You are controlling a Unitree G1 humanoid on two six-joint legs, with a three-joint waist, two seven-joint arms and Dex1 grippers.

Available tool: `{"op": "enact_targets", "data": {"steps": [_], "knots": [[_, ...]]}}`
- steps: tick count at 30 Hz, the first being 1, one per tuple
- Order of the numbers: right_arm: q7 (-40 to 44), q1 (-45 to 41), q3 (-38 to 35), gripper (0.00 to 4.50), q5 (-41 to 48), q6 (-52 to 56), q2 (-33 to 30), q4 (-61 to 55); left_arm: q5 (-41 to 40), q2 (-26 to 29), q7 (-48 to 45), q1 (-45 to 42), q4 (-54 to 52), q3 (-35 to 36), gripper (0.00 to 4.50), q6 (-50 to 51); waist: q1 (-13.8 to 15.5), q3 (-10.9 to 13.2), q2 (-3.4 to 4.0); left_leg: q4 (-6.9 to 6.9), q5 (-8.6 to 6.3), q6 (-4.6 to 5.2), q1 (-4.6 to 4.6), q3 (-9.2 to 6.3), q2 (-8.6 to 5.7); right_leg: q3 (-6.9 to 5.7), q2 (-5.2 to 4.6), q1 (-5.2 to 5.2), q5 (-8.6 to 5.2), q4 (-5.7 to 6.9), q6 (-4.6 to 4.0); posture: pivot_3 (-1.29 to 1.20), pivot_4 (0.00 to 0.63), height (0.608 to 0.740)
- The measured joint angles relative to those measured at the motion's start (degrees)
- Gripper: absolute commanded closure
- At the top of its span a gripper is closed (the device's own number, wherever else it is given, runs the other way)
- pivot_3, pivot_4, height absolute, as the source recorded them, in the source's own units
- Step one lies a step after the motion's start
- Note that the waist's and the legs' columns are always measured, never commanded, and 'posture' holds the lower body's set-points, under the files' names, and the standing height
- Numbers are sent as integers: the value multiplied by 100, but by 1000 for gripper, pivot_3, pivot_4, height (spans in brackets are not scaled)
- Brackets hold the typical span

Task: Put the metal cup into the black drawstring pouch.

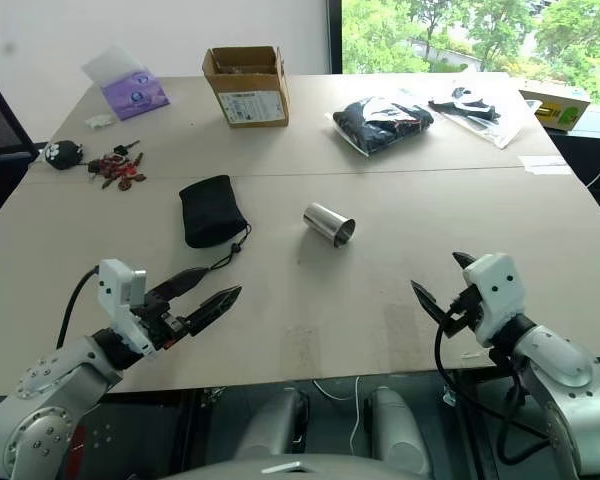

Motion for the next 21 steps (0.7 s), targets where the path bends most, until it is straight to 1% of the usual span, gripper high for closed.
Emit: {"op": "enact_targets", "data": {"steps": [2, 3, 4, 6, 8, 9, 10, 11, 13, 18, 21], "knots": [[7, -5, 3, 29, 3, -12, 0, 1, 11, 2, -1, -6, 0, 0, 0, -10, 0, 0, 0, 0, 0, 0, 0, -2, 0, -1, 1, 0, 1, 0, -2, 0, 150, 740], [18, -172, 69, 29, 34, -10, 11, 21, 249, 0, 137, -134, 33, -26, 0, -56, 0, 0, 0, 0, 0, 0, 0, -2, 0, -2, 2, 0, 1, 0, -2, 0, 150, 740], [80, -626, 222, 29, 175, -3, 60, 24, 700, 0, 473, -512, 143, -117, 0, -166, -13, 3, 3, 6, 1, 0, 3, 0, -3, 0, 13, -1, 3, 2, 3, 0, 150, 740], [159, -929, 351, 29, 343, -23, 67, -107, 1003, 3, 709, -789, 199, -157, 0, -313, -11, 0, -1, 9, 2, 1, 3, -7, 2, -2, 23, 0, 11, 2, 4, 0, 150, 740], [263, -1080, 395, 29, 505, -14, 56, -198, 1262, 28, 843, -867, 206, -211, 0, -436, -10, -4, -5, 8, 2, 0, 9, -7, 4, -3, 23, 8, 11, 1, 4, 0, 150, 740], [747, -1403, 635, 29, 1003, 36, -115, -281, 2298, 342, 1252, -1178, 530, -621, 0, -605, 6, -1, -5, 6, 1, 0, 5, -11, 2, -8, 21, 12, 14, -4, 0, 0, 150, 740], [911, -1463, 691, 29, 1100, 26, -200, -395, 2768, 590, 1453, -1351, 609, -861, 0, -549, 21, 0, -7, 5, 1, 0, -1, -18, -3, -13, 16, 11, 15, -8, -3, 0, 150, 740], [992, -1447, 693, 29, 1117, -10, -241, -435, 3063, 703, 1554, -1465, 627, -1024, 0, -479, 29, -1, -7, 4, 1, 0, -2, -19, -3, -14, 10, 13, 17, -10, -6, 0, 150, 740], [1141, -1368, 701, 29, 1116, -115, -410, -442, 3916, 1102, 1709, -1770, 736, -1597, 0, -379, 35, -1, -10, 4, 0, 1, -6, -18, -17, -14, 3, 13, 18, -14, -6, 0, 150, 740], [1112, -1137, 696, 29, 1061, -288, -418, -441, 5224, 1567, 1657, -2177, 973, -2544, 0, -529, -5, 1, -9, -2, -2, 4, -2, -12, -10, -12, 3, 9, 18, -11, -7, 0, 150, 740], [1055, -994, 733, 29, 955, -439, -394, -443, 5704, 1565, 1620, -2472, 1281, -2889, 0, -595, 3, 2, -8, -3, -2, 4, -1, -15, -9, -15, 6, 9, 18, -9, -7, 0, 150, 740]]}}
